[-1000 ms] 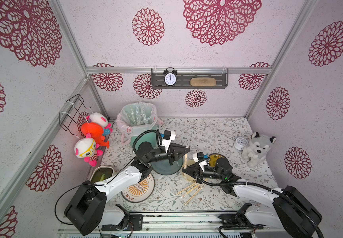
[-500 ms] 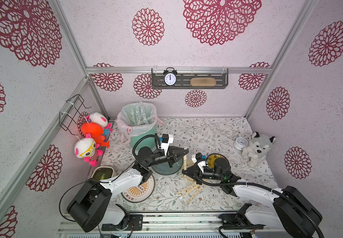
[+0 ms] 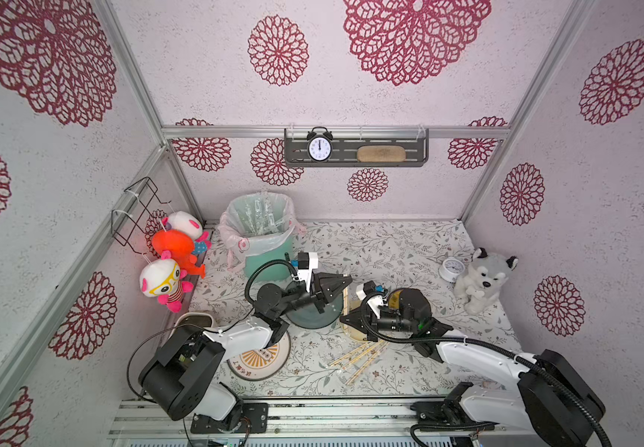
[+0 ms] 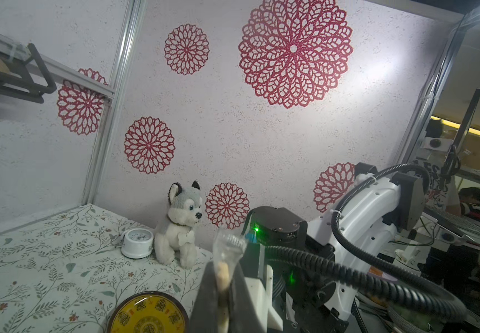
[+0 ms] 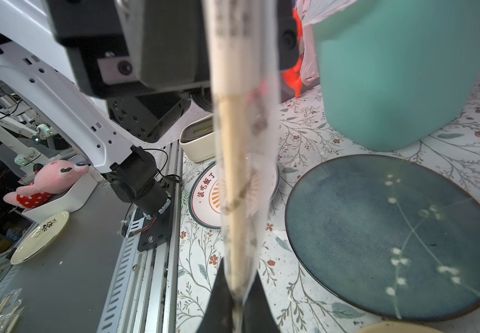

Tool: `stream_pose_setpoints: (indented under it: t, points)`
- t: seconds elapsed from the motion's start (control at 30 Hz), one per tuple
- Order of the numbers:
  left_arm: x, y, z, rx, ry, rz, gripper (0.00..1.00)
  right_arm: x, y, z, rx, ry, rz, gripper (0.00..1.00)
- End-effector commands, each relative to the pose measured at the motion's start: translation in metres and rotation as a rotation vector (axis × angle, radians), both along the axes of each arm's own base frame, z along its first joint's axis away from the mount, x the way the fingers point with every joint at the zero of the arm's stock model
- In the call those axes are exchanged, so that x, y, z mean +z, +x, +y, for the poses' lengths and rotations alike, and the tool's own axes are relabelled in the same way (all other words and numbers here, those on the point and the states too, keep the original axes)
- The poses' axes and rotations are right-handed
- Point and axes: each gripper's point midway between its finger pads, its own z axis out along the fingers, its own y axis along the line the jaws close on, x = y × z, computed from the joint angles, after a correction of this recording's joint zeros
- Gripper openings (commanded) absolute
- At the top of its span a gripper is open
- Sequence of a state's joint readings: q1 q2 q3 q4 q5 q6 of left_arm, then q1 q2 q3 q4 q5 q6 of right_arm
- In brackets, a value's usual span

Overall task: Remove the packaging of disposable chopsticks
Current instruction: Remove the packet bag from the disposable chopsticks.

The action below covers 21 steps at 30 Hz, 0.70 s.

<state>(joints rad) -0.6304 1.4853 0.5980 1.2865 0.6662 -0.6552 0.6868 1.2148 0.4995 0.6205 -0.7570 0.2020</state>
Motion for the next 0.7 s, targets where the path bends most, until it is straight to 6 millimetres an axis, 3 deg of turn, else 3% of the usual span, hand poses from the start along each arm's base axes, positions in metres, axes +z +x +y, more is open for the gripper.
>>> stream_pose_setpoints:
  t: [0.0, 0.17, 0.33, 0.5, 0.67]
  points:
    - [-0.081, -0.023, -0.020, -0.148, 0.198, 0.200, 0.00, 0.131, -0.006, -0.003, 0.017, 0.273, -0.392, 0.00]
    - [-0.102, -0.020, -0.023, -0.079, 0.318, 0.219, 0.00, 0.143, -0.013, -0.009, 0.017, 0.285, -0.424, 0.00]
    - [-0.111, -0.024, -0.022, -0.091, 0.331, 0.238, 0.04, 0.151, -0.019, -0.013, 0.019, 0.284, -0.441, 0.00]
    - [-0.130, -0.040, -0.036, -0.143, 0.385, 0.249, 0.06, 0.162, -0.025, -0.017, 0.025, 0.302, -0.468, 0.00]
    - [-0.138, -0.042, -0.023, -0.115, 0.398, 0.260, 0.08, 0.175, -0.030, -0.024, 0.006, 0.307, -0.503, 0.00]
